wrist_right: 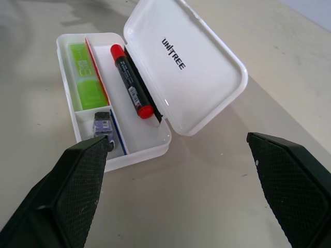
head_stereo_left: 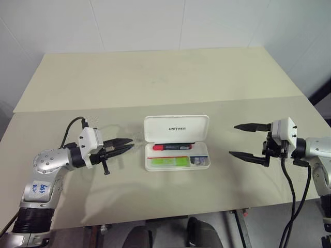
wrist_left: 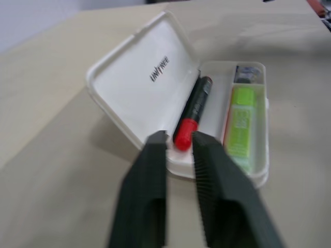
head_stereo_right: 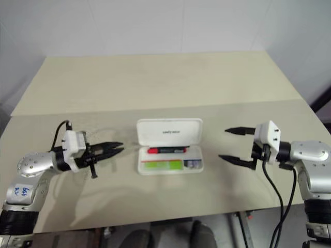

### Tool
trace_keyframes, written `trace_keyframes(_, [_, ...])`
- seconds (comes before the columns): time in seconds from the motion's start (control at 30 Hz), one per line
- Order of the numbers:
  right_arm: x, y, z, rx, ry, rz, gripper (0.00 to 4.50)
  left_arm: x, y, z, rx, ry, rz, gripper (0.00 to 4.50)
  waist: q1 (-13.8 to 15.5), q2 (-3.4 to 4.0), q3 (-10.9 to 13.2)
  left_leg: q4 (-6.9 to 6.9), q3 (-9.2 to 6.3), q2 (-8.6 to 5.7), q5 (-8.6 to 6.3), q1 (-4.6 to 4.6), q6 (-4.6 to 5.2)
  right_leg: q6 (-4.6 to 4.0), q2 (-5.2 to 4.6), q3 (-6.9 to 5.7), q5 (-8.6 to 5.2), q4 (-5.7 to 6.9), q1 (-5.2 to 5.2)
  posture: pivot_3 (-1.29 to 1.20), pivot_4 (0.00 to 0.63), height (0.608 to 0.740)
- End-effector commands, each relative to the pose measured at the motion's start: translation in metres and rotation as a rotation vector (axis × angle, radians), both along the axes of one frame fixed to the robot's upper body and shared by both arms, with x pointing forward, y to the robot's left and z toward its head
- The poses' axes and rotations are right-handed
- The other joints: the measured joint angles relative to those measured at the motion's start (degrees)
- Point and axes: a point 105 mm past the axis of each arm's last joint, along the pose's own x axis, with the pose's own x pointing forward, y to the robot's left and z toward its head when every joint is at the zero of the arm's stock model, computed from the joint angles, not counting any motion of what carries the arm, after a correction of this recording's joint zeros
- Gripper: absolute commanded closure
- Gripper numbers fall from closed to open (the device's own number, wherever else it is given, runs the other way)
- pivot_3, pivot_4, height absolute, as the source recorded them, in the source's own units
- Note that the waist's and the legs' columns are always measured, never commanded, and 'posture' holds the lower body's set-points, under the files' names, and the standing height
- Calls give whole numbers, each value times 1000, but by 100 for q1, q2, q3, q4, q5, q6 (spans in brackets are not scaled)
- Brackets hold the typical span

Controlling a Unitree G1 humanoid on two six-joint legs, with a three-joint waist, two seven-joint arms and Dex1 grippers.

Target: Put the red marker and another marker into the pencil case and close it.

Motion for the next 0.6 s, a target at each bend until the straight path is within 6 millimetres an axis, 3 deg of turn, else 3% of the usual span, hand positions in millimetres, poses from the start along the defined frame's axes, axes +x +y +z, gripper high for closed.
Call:
trace_keyframes(0.03, [1, -1, 13, 9, -71, -14, 0, 6, 5, 8, -30, -55, 58, 4473, 1, 0, 0, 0, 0, 1, 0, 0, 0, 0, 0, 0, 0, 0, 0, 0, 150, 740])
trace_keyframes(0.37, [3, 1, 16, 10, -96, -43, 0, 42, 22, 11, -57, -158, 346, 4473, 6, -3, -1, 0, 5, 1, 0, 4, 0, 2, 0, -1, 1, 1, 1, 0, 150, 740])
trace_keyframes(0.43, [3, 1, 16, 9, -99, -47, 0, 50, 18, 5, -58, -136, 365, 4473, 11, -3, -1, 0, 6, 1, 0, 3, 0, 3, 0, -3, 2, 1, 1, 0, 150, 740])
trace_keyframes(0.6, [4, 5, 18, 9, -111, -49, 0, 71, -13, -9, -48, -32, 322, 4473, 26, -5, -2, 2, 6, 0, 0, 3, 0, 5, -1, -3, 3, 1, 4, 0, 150, 740])
